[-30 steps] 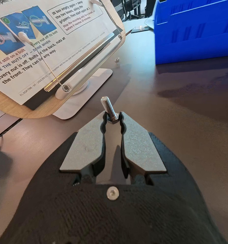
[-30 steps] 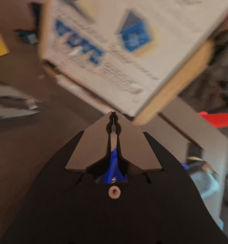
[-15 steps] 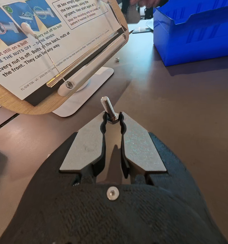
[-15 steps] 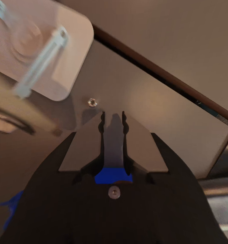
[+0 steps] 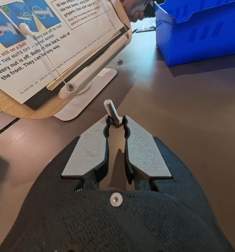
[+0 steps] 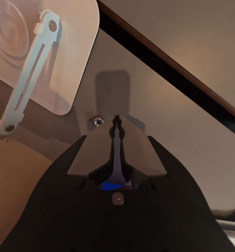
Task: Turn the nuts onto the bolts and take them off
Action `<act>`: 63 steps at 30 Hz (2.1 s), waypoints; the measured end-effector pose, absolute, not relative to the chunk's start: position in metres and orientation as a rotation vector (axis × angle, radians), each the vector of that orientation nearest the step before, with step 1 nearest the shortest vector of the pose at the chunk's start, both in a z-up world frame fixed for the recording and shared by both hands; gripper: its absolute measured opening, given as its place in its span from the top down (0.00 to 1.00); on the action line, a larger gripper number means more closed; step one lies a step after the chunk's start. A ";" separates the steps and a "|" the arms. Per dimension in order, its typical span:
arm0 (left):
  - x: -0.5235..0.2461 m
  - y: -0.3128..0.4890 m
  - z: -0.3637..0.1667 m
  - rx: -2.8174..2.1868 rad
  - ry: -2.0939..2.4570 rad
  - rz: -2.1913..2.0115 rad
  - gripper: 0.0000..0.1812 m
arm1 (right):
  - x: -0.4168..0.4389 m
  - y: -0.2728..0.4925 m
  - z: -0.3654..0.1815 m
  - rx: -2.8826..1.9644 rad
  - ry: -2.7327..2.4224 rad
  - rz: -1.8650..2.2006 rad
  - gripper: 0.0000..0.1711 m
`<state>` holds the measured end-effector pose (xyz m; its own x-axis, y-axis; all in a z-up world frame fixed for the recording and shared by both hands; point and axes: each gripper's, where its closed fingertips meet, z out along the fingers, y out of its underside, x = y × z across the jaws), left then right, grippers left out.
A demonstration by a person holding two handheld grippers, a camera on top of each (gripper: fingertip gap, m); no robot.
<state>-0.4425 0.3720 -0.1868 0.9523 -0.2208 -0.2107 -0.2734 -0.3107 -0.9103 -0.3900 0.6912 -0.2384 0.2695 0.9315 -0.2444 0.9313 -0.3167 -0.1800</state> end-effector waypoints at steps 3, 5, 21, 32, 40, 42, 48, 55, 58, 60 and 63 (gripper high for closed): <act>-0.443 0.372 -0.187 -1.901 0.355 0.053 0.91 | -0.394 0.682 -0.248 -2.556 -1.834 0.545 1.00; -0.444 0.372 -0.186 -1.901 0.348 0.050 0.91 | -0.393 0.669 -0.248 -2.609 -1.835 0.624 1.00; -0.446 0.371 -0.186 -1.896 0.347 0.060 0.91 | -0.339 0.675 -0.174 -2.636 -1.490 0.717 1.00; -0.444 0.370 -0.186 -1.895 0.361 0.088 0.91 | -0.255 0.500 -0.106 -2.025 -1.714 0.699 0.94; -0.443 0.368 -0.185 -1.887 0.362 0.104 0.91 | -0.235 0.515 -0.166 -1.887 -1.744 -0.008 1.00; -0.445 0.368 -0.184 -1.885 0.350 0.098 0.91 | -0.241 0.537 -0.169 -1.868 -1.701 -0.083 1.00; -0.445 0.367 -0.184 -1.881 0.354 0.083 0.91 | -0.281 0.543 -0.157 -1.829 -1.620 0.124 0.85; -0.436 0.366 -0.184 -1.877 0.396 -0.037 0.91 | -0.303 0.480 -0.202 -1.811 -1.725 0.524 0.79; -0.429 0.365 -0.185 -1.882 0.427 -0.067 0.91 | -0.301 0.470 -0.223 -1.801 -1.797 0.551 0.81; -0.423 0.364 -0.187 -1.888 0.459 -0.081 0.91 | -0.301 0.461 -0.229 -1.769 -1.848 0.588 0.82; -0.418 0.364 -0.188 -1.886 0.490 -0.084 0.91 | -0.301 0.453 -0.237 -1.732 -1.913 0.613 0.82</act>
